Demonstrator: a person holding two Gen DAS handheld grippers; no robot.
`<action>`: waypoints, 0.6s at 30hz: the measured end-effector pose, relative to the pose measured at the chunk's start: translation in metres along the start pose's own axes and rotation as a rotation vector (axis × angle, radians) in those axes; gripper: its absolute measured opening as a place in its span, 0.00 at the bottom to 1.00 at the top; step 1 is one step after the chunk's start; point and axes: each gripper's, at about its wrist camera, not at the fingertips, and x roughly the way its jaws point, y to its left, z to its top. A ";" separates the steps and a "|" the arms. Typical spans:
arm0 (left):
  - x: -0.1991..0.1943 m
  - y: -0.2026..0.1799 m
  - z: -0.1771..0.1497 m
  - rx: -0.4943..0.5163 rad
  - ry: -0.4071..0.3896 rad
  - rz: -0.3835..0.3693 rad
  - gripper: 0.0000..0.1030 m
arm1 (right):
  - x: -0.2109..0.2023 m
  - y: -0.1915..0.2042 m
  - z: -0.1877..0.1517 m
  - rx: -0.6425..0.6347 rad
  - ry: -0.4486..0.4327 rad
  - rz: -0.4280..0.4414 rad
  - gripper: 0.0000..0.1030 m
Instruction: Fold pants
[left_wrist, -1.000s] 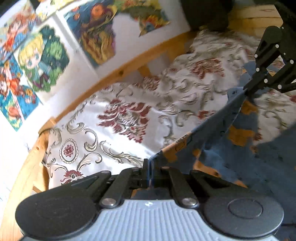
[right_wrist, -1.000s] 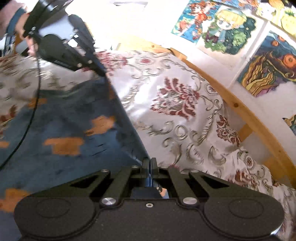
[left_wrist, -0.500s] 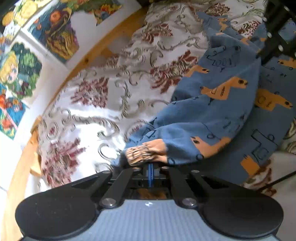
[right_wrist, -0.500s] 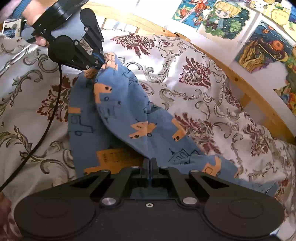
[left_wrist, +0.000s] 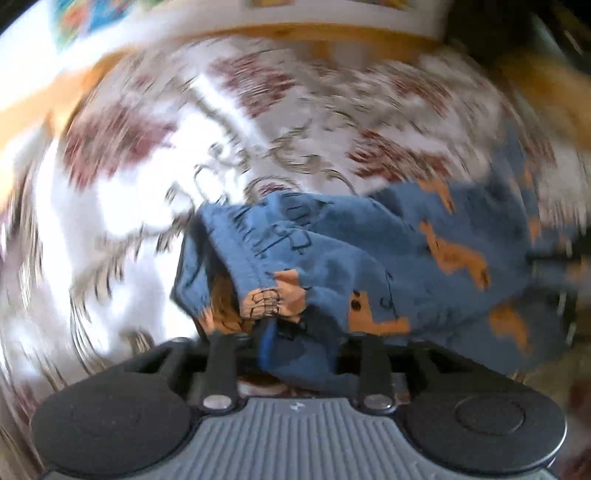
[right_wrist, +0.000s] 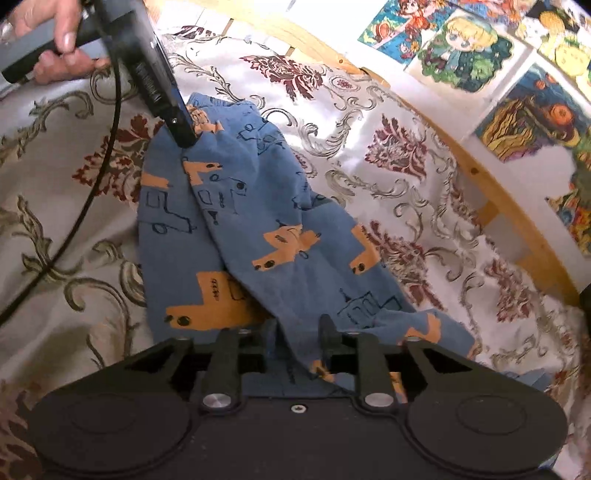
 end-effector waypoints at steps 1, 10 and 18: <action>0.001 0.006 0.000 -0.074 0.002 -0.018 0.46 | 0.000 -0.001 -0.001 -0.006 -0.001 -0.010 0.42; 0.018 0.012 0.006 -0.389 0.063 -0.028 0.23 | 0.005 -0.008 -0.014 -0.037 0.007 -0.048 0.48; 0.010 0.005 0.016 -0.423 0.034 0.004 0.10 | 0.006 -0.002 -0.013 -0.060 -0.006 -0.031 0.09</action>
